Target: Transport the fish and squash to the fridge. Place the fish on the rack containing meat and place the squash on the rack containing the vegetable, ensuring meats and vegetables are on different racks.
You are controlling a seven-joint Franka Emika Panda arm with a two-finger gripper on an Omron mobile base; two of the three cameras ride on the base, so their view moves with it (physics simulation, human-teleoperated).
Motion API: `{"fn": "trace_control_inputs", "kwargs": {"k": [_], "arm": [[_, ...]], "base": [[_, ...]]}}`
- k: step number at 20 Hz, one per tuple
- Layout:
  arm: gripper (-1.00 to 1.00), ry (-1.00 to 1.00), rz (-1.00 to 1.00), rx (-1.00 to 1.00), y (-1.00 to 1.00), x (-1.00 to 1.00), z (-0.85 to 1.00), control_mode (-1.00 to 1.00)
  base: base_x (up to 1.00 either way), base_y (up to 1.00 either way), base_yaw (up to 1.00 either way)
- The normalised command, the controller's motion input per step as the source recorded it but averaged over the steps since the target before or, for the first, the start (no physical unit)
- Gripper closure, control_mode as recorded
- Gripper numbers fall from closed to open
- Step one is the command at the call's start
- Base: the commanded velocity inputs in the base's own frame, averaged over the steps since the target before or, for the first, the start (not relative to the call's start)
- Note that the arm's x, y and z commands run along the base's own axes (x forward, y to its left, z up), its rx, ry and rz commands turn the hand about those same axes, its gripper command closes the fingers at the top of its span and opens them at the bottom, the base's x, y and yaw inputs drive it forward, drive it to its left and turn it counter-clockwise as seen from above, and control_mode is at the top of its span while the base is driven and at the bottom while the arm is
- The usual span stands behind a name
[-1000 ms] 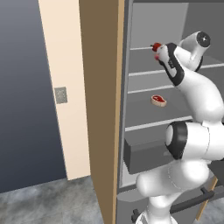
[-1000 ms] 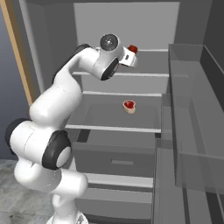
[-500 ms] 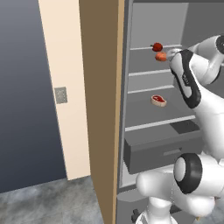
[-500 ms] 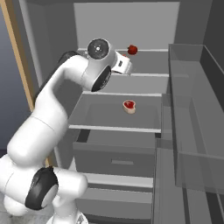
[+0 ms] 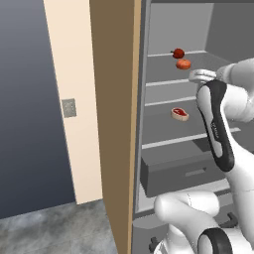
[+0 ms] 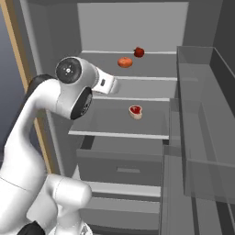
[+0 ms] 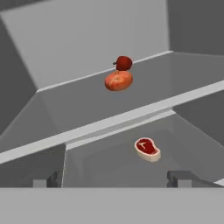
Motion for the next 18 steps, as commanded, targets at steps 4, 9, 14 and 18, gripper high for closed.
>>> {"fn": "trace_control_inputs", "kwargs": {"k": [4,9,14,18], "arm": [[-1.00,0.11,0.00,0.00,0.17,-1.00,0.22,-1.00],[-1.00,0.06,0.00,-0.01,0.12,-1.00,0.03,-1.00],[-1.00,0.08,0.00,-0.11,0.45,-0.96,0.00,-1.00],[-1.00,0.04,0.00,-0.10,0.39,-0.76,0.17,-1.00]], "base": [[0.00,0.00,0.00],[0.00,0.00,0.00],[0.00,0.00,0.00],[0.00,0.00,0.00]]}}
